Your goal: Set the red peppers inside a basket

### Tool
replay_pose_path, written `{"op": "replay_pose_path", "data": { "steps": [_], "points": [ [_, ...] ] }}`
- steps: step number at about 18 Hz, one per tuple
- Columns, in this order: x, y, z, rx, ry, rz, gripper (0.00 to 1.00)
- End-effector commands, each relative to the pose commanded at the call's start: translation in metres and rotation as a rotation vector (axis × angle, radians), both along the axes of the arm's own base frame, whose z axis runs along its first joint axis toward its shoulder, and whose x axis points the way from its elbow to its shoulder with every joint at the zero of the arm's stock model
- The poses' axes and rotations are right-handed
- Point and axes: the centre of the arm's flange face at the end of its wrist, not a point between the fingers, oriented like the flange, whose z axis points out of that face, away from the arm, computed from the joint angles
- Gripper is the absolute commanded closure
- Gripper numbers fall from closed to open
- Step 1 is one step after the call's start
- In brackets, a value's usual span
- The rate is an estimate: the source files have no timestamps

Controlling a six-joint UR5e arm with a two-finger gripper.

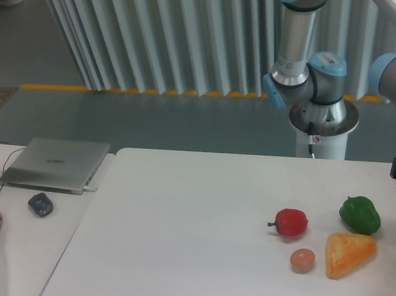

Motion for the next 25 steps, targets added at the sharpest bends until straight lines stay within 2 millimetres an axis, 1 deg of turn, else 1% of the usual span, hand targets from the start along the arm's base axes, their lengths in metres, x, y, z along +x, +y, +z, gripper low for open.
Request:
{"op": "replay_pose_path", "data": {
  "steps": [16,18,19,20,22,23,24,25],
  "points": [
    [0.001,0.004,0.002,0.027,-0.003,-0.002,0.0],
    [0.005,0.009,0.007,0.051,0.016,-0.012,0.0],
    [0.003,0.009,0.013,0.08,0.027,-0.021,0.0],
    [0.003,0.01,0.012,0.115,0.009,-0.026,0.0],
    [0.015,0.014,0.007,0.121,-0.005,-0.044,0.0],
    [0.021,0.014,0.015,0.129,0.004,-0.035,0.0],
    [0.042,0.032,0.013,0.124,-0.004,-0.056,0.0],
    [0.069,0.058,0.005,0.121,-0.024,-0.053,0.0]
  ]
}}
